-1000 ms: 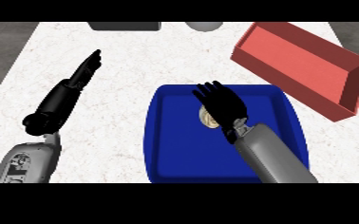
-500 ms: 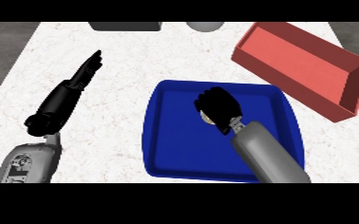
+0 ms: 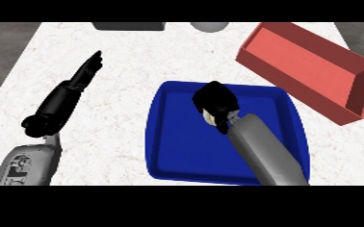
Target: Pick the cupcake from the tray and place it in the cardboard box
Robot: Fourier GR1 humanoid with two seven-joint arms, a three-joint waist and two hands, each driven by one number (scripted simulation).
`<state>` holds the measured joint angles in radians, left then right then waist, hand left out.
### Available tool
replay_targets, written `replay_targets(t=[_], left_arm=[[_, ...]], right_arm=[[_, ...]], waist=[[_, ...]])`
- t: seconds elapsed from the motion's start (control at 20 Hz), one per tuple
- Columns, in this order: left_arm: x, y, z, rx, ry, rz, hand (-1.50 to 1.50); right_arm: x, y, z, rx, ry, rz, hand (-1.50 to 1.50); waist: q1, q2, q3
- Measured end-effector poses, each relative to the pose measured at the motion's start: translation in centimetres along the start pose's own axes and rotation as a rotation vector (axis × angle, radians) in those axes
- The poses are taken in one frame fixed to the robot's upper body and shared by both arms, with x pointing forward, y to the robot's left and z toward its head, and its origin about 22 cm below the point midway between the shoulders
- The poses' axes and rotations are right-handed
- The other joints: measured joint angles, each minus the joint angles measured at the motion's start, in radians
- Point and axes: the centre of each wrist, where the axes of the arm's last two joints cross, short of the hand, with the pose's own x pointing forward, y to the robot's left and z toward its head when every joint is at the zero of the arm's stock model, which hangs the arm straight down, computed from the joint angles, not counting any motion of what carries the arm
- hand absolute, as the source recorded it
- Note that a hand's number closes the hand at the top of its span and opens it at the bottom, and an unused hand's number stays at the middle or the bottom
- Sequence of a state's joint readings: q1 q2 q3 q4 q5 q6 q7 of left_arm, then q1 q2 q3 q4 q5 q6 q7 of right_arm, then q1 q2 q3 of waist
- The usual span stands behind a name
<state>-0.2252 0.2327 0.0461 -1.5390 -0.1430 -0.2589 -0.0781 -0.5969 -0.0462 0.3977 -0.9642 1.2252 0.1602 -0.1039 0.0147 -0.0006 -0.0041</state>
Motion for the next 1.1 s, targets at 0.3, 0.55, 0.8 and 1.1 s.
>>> replay_targets(t=[0.3,0.55,0.8,1.1], left_arm=[[0.2,-0.6,-0.4,0.003,0.0,-0.002,0.0],[0.1,0.0,-0.1,0.011,0.011,-0.005,0.0],[-0.3,-0.2,0.9,0.015,0.018,-0.008,0.0],[0.0,0.0,0.5,0.02,0.018,-0.006,0.0]], right_arm=[[0.2,-2.8,-1.5,-0.109,-0.034,-0.115,1.5],[-0.4,-5.9,-0.4,-0.267,-0.073,-0.073,1.5],[0.0,-10.4,1.6,-0.408,-0.06,-0.063,1.5],[-1.8,-15.3,4.3,-0.61,0.137,-0.204,1.5]], waist=[[-0.001,0.003,0.003],[-0.013,-0.001,0.004],[-0.019,-0.004,0.004],[-0.027,-0.005,0.004]])
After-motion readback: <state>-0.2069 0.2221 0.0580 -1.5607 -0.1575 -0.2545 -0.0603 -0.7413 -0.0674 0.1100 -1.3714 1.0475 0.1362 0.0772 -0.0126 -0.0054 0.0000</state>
